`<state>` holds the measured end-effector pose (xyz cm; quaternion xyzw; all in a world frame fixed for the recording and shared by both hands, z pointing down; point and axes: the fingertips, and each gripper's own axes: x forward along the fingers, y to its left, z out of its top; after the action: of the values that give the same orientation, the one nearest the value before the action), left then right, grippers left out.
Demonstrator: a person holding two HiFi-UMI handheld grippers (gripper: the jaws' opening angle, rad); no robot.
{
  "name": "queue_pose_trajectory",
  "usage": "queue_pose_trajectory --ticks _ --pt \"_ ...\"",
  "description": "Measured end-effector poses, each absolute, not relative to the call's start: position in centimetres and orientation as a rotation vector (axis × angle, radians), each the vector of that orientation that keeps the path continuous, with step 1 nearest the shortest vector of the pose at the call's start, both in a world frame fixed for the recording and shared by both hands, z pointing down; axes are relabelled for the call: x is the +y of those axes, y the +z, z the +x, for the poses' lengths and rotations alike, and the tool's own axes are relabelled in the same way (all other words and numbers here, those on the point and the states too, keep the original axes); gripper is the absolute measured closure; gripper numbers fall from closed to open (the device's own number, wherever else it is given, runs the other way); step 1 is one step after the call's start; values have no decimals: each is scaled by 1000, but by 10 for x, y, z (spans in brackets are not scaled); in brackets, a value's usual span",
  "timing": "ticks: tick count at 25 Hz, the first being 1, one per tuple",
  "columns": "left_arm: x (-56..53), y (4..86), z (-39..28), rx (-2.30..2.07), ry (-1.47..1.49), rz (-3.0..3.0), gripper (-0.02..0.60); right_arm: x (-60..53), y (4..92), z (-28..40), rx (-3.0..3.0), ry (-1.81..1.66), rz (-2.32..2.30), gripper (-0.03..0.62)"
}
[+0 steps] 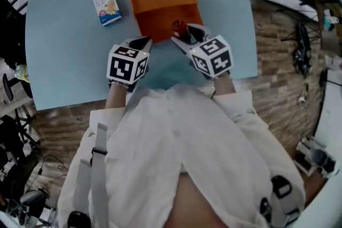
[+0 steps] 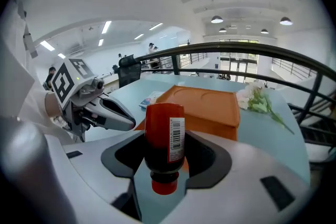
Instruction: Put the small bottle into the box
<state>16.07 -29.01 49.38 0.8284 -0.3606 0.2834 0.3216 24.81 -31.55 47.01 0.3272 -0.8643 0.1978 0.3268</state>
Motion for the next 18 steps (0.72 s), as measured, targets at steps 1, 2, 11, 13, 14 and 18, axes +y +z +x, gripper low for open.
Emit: queue_pose_trajectory --ticks 1,2,11,13,14,18 --pt "-292 493 161 -962 741 2167 578 -319 469 248 -2268 499 827 382" --pt "-293 494 160 -978 735 2158 577 -323 468 248 -2271 482 801 382" --pt "-305 496 153 -1081 678 2103 578 -343 470 234 -2248 354 625 382" --pt "-307 496 152 -1105 658 2088 577 -343 474 230 -2246 341 572 382" --pt "-308 497 151 -1117 647 2078 578 -342 476 228 -2238 329 545 382" --pt "-311 500 142 -1170 601 2039 577 -343 487 223 -2203 306 474 382"
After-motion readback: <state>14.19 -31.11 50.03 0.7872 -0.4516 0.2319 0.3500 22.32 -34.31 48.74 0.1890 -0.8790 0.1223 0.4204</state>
